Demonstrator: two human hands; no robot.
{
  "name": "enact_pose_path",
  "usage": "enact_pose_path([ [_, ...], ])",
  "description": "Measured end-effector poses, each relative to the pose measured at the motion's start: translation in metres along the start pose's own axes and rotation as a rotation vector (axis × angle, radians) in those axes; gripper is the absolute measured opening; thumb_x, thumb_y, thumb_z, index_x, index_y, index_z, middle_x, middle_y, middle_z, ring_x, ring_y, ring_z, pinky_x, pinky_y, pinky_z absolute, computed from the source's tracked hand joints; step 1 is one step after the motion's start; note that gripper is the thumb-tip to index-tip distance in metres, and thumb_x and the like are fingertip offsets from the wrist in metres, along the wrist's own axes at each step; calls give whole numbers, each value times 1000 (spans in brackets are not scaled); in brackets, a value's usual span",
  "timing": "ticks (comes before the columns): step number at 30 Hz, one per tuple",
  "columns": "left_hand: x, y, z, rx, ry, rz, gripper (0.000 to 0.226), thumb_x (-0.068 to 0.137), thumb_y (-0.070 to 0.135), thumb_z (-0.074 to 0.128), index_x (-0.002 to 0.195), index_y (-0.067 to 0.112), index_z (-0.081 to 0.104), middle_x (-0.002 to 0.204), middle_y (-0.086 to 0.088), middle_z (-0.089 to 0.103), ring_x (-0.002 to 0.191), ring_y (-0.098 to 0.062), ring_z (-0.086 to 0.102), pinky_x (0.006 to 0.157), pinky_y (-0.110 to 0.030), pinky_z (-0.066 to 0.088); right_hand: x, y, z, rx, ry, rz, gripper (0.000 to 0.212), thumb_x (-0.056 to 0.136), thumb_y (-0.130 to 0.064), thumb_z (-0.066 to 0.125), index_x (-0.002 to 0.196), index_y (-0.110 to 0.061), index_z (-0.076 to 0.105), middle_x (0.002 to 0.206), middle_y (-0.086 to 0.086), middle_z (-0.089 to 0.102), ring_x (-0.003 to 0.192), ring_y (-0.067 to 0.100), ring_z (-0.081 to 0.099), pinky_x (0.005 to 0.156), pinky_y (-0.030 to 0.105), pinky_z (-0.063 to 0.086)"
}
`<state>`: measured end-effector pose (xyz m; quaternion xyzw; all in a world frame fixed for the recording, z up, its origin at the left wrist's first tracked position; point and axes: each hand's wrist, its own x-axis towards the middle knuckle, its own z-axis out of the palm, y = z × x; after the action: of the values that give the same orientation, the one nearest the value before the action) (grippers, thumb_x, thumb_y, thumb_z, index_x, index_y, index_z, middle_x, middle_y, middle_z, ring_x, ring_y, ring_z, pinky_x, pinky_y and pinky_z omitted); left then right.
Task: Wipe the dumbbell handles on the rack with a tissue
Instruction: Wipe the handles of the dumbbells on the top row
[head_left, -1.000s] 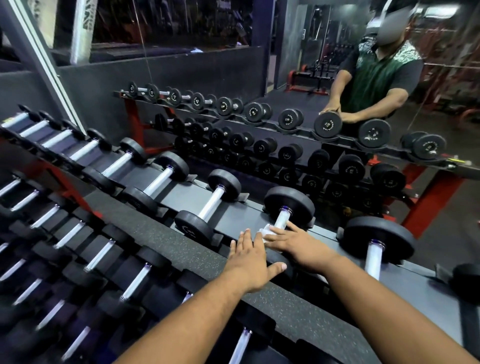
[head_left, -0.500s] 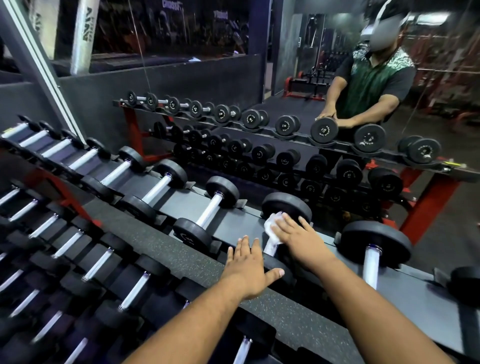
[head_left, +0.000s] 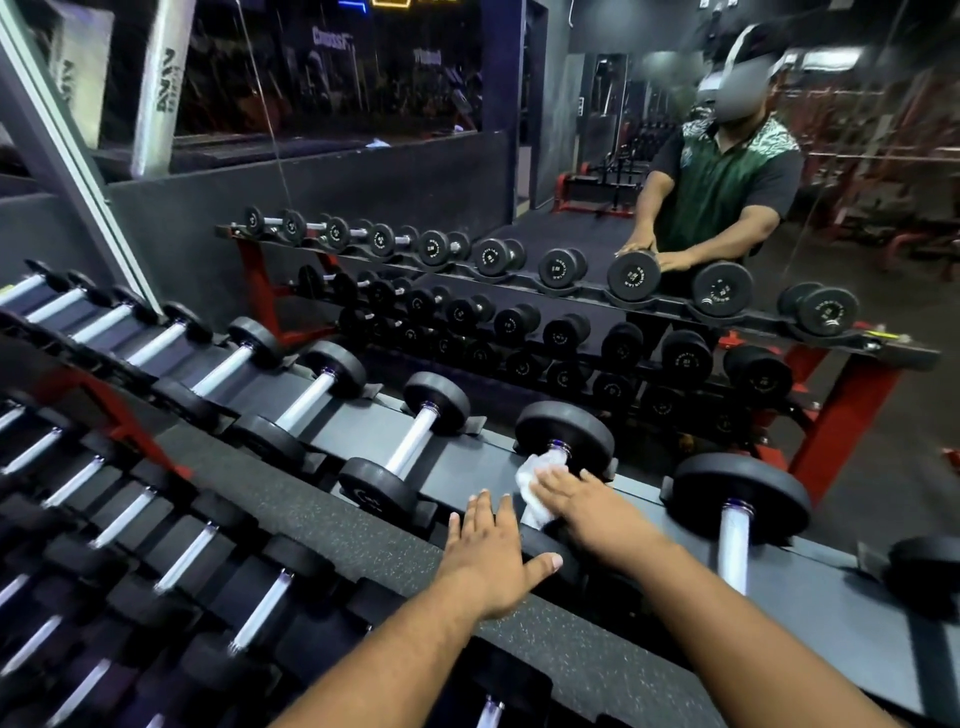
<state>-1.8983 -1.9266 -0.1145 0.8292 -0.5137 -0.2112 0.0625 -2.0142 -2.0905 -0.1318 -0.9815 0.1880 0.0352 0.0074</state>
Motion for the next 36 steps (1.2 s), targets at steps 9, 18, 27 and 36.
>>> enact_pose_path([
  [9, -1, 2, 0, 5, 15, -3, 104, 93, 76, 37, 160, 14, -11, 167, -15, -15, 154, -27, -16, 126, -48, -6, 31, -11, -10, -172, -30, -80, 46, 100, -19, 37, 145, -23, 48, 150, -1, 46, 146, 15, 32, 121, 49, 4],
  [18, 3, -1, 5, -22, 46, 6, 105, 90, 77, 40, 161, 14, -7, 168, -15, -11, 155, -27, -14, 125, -47, -6, 2, 16, -11, -85, -51, -394, 56, 94, -10, 44, 148, -24, 46, 158, -9, 37, 150, 9, 24, 122, 46, 7],
  [27, 3, -1, 5, -26, 26, 12, 104, 92, 76, 40, 161, 15, -8, 168, -14, -14, 154, -27, -17, 125, -48, -6, -3, -3, 18, 246, 14, 111, 62, 96, -26, 38, 156, -30, 26, 166, -6, 13, 151, 23, 21, 114, 44, 36],
  [36, 2, 0, 2, -23, 25, 5, 103, 92, 75, 41, 161, 14, -6, 168, -14, -13, 155, -27, -16, 125, -47, -6, 25, -28, 17, 810, 397, 629, 41, 91, -30, 67, 131, -21, 61, 134, 7, 63, 112, 27, 63, 83, 30, 47],
])
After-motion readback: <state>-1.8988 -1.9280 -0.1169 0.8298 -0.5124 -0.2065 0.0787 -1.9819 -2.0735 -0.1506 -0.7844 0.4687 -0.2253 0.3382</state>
